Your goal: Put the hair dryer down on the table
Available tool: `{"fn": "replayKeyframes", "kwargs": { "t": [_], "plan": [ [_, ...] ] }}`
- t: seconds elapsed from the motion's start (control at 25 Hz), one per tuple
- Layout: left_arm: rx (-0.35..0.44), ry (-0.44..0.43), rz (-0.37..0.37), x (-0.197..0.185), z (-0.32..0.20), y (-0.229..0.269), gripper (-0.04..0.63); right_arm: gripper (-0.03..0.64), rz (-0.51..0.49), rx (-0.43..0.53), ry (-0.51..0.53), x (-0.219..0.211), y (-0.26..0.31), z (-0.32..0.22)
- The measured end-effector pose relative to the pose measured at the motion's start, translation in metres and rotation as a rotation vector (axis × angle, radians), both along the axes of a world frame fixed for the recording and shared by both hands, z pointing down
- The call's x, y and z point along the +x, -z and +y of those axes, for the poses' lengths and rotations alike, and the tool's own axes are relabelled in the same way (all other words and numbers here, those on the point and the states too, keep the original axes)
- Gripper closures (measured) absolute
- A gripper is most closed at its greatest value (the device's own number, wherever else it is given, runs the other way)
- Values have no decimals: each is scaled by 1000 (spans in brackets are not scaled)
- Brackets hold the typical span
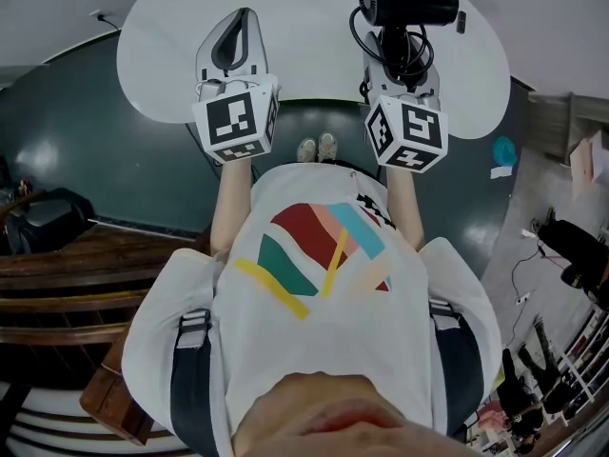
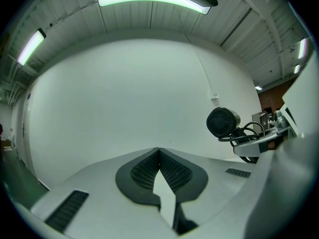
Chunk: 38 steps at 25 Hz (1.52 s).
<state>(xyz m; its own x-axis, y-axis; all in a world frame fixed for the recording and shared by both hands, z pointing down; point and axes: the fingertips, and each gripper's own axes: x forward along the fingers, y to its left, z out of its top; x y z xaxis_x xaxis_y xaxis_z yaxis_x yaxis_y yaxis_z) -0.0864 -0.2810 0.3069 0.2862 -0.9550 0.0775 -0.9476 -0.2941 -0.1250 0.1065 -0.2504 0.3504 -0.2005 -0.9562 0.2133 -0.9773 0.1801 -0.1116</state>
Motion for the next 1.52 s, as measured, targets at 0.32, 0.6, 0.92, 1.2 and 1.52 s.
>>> {"fn": "replayKeyframes", "kwargs": {
  "t": [0.32,0.6,0.92,1.2,1.52],
  "plan": [
    [7,3,-45,0,1,1,580,400,20,-52,18,-5,-14,-19],
    [15,7,-72,0,0,3,580,400,43,-105,30,-8,-31,-35],
    [-10,-1,-90,7,-4,-7,580,400,83,-180,48,-8,-63,-49],
    [-15,2,-87,3,-3,-7,580,400,117,-255,62,-13,-93,-52],
    [-18,19,-112,0,-6,-9,580,400,123,-337,67,-13,-126,-54]
  ]
}}
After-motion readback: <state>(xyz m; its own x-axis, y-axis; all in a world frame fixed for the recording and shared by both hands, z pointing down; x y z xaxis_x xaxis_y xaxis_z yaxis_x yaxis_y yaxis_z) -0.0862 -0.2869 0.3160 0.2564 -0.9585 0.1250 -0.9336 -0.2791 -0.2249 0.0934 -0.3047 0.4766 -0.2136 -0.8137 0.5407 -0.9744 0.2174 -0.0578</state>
